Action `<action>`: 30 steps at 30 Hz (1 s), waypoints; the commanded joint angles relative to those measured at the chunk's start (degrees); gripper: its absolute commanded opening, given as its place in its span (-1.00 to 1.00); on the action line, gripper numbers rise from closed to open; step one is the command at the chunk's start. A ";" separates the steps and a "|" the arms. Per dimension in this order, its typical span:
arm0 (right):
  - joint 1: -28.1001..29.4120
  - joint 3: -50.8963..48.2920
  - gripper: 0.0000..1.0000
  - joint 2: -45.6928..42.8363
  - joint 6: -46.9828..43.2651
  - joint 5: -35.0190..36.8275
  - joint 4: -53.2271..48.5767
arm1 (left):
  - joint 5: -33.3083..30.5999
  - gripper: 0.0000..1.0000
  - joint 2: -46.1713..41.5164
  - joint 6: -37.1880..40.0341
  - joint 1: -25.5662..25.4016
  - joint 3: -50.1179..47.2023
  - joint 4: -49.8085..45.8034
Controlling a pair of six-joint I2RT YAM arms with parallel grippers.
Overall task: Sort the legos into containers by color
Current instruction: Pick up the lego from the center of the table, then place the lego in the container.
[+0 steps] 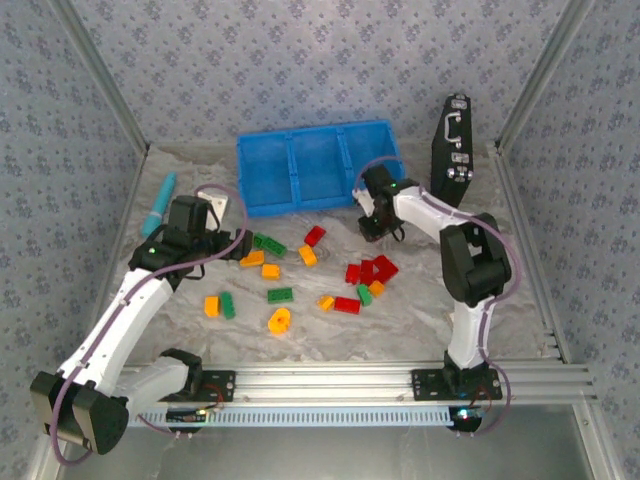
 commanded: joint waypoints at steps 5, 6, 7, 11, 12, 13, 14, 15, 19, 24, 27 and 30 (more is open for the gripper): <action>-1.38 13.75 -0.43 1.50 3.39 5.46 3.85 | 2.38 1.00 0.71 -0.90 -0.70 3.26 -0.34; -1.43 15.82 -0.44 3.28 3.31 6.08 3.85 | 2.74 1.00 1.55 -1.17 -1.60 3.24 -0.05; -1.52 18.08 -0.44 5.14 3.13 6.62 3.85 | 2.55 1.00 2.75 -1.37 -3.25 3.39 0.32; -1.53 25.56 -0.43 12.04 1.30 8.34 4.60 | -1.56 0.99 8.91 -0.71 -13.10 3.93 3.54; -1.43 27.23 -0.43 13.58 1.18 9.03 5.27 | -2.38 0.99 10.54 -0.73 -14.85 4.05 4.73; -1.50 29.52 -0.43 15.39 1.14 8.99 4.81 | -3.14 0.99 12.72 -1.06 -16.45 4.49 5.92; -1.43 31.57 -0.43 17.02 1.00 8.97 4.57 | -3.90 0.98 14.80 -1.47 -17.80 5.08 6.97; -1.43 33.05 -0.43 18.21 1.00 8.98 4.40 | -5.26 0.96 16.87 -1.56 -18.90 5.53 8.06; -1.76 37.12 -0.43 21.25 1.27 8.02 4.54 | -12.28 0.94 25.86 -0.40 -23.13 8.41 10.72; -2.61 38.64 -0.22 21.74 2.07 5.09 4.90 | -11.77 0.92 32.87 -2.48 -23.64 12.00 13.21; -3.00 36.79 0.04 20.20 2.11 3.78 5.44 | -10.91 0.92 35.43 -2.77 -23.73 13.79 14.53; -3.83 32.58 0.21 16.63 2.53 1.95 7.07 | -10.32 0.92 36.92 -2.94 -23.73 15.28 14.81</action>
